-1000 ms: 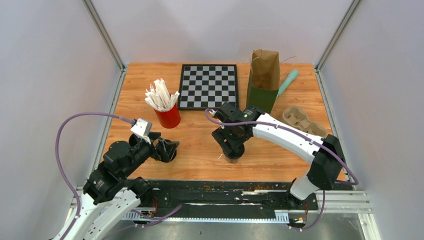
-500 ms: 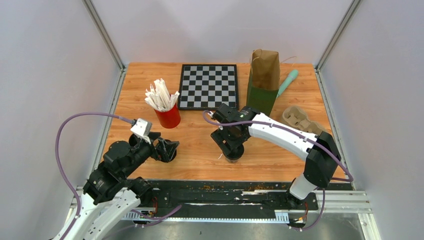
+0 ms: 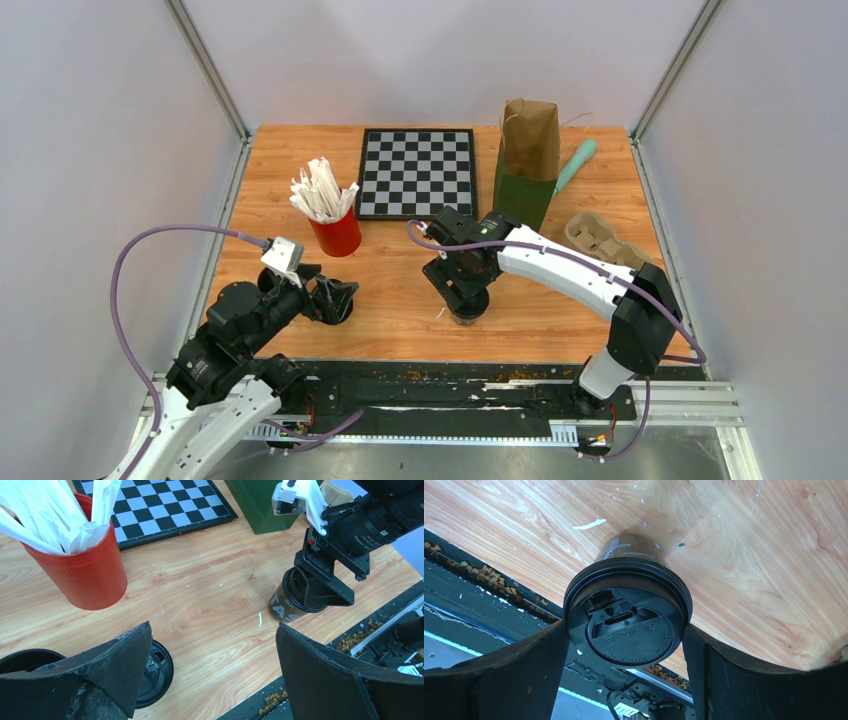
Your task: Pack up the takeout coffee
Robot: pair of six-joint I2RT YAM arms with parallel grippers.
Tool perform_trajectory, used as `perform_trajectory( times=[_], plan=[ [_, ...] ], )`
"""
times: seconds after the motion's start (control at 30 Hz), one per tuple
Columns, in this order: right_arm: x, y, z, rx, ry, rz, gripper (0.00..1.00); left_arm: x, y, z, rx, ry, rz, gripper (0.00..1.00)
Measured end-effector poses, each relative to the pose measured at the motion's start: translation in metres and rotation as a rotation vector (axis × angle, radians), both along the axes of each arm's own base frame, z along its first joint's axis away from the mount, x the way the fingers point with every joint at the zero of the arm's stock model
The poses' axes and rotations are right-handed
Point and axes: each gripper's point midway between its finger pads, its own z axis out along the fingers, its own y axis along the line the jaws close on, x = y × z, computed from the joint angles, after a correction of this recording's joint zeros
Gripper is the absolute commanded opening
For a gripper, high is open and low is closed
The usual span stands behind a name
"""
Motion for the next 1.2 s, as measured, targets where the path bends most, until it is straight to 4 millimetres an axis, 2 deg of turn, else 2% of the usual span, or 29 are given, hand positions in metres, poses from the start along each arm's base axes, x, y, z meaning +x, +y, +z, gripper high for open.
perform_trajectory(
  times=[1.2],
  plan=[
    [0.0061,-0.0048,-0.0012,-0.003,-0.006,-0.012,0.82,0.0,0.0001,-0.0001,0.0,0.0,0.0,1.0]
  ],
)
